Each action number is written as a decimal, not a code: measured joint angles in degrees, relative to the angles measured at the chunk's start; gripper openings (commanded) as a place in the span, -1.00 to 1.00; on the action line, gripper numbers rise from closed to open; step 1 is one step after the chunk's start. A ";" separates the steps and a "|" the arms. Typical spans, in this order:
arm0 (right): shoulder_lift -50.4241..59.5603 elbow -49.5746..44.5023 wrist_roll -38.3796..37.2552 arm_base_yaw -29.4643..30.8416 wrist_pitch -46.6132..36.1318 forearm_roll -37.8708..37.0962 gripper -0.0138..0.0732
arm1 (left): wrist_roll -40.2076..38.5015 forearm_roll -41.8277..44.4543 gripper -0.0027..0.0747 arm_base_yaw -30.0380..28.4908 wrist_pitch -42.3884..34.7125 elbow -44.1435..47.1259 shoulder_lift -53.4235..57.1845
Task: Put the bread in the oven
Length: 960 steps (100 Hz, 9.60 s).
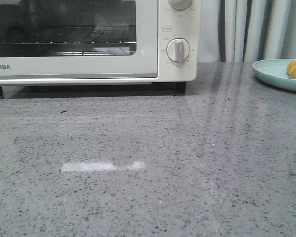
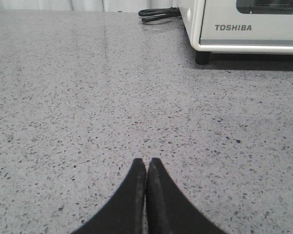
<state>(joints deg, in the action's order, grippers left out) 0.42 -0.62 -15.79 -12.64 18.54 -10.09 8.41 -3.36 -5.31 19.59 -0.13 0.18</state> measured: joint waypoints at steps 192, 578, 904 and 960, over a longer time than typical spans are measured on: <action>0.00 0.00 0.00 0.00 0.00 0.00 -0.79 | 0.00 0.00 -0.99 0.66 0.00 0.00 0.00; -24.90 33.21 9.37 0.00 10.09 2.73 -0.79 | 37.70 -43.84 -0.99 24.78 -3.64 -53.77 -60.15; -75.03 65.36 9.35 14.40 20.70 8.16 0.13 | 37.51 -36.79 -0.99 25.35 10.05 -27.72 -12.77; -93.64 65.57 8.60 17.87 11.95 9.06 0.05 | 37.51 -36.00 -0.99 25.35 10.59 -27.72 -12.58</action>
<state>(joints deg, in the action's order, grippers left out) -93.21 64.95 -7.18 5.23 30.49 -1.03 45.92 -39.36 20.03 30.19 -27.85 -12.40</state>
